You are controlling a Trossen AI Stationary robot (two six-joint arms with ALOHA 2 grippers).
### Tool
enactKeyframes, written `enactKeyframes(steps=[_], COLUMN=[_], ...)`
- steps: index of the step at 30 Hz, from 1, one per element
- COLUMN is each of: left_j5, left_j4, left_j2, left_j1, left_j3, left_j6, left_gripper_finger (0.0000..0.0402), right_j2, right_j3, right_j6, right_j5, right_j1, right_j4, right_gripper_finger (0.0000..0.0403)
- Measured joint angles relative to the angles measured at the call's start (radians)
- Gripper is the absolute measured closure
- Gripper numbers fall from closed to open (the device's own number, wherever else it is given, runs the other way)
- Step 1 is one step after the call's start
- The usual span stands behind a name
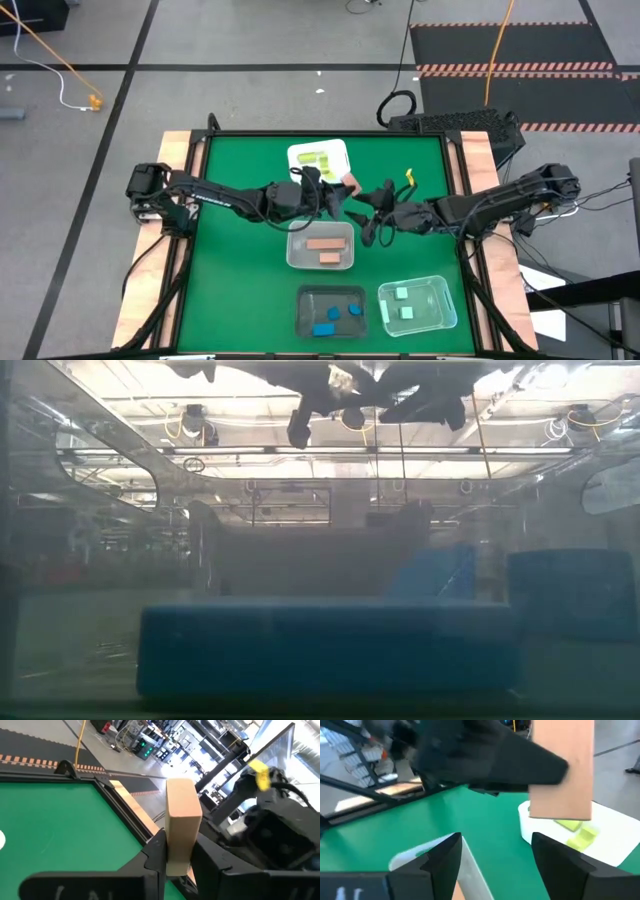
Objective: Sort & place blocks by color
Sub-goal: Put the light brown block into the gray bin
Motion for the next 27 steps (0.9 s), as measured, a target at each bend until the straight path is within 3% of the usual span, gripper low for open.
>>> enactKeyframes(steps=[7,12,18,27], left_j5=[-0.001,0.005,0.008,0.010], left_j4=[0.008,0.017,0.018,0.015], left_j2=[-0.012,-0.063,-0.140,-0.209], left_j1=[0.010,0.003,-0.050,-0.154], left_j3=[0.000,0.000,0.000,0.000], left_j6=[0.007,0.064,0.183,0.288], left_gripper_finger=[0.0337,0.0329,0.0341,0.0333], right_j2=[-0.001,-0.001,-0.001,-0.001], right_j3=[0.000,-0.001,-0.002,-0.002], right_j6=[0.100,0.203,0.265,0.261], right_j5=[0.006,-0.058,-0.168,-0.166], right_j1=[0.050,0.083,0.104,0.115], right_j4=[-0.009,-0.085,-0.120,-0.110], right_gripper_finger=[0.0165,0.0172,0.0180,0.0181])
